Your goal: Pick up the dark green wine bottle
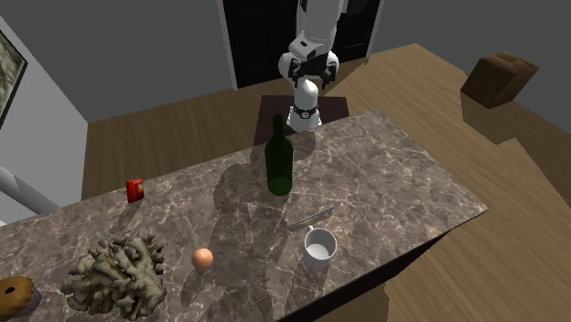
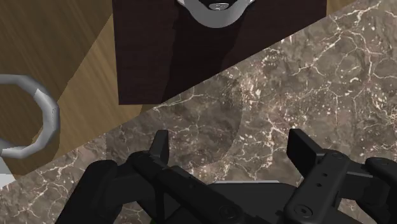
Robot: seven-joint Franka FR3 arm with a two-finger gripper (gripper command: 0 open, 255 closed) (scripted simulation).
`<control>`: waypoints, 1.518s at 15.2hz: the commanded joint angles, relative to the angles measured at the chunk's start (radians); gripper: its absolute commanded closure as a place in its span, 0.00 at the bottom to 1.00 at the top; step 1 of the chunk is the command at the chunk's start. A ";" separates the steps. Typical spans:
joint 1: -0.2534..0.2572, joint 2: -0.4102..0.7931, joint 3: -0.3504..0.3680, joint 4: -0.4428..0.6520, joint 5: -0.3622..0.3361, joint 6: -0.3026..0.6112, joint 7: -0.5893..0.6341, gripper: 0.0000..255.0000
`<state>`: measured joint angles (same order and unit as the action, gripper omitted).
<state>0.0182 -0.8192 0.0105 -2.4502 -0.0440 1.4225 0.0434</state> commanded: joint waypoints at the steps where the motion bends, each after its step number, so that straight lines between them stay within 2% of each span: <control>1: 0.000 0.000 0.000 0.000 0.000 0.000 0.000 0.00; 11: -0.038 0.264 -0.067 0.222 -0.039 0.202 -0.032 0.00; 21: -0.061 0.511 -0.130 0.513 -0.027 0.315 -0.070 0.00; 23: -0.061 0.506 -0.130 0.482 -0.028 0.342 -0.069 0.00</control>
<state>-0.0426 -0.3191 -0.1180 -1.9653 -0.0728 1.7517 -0.0244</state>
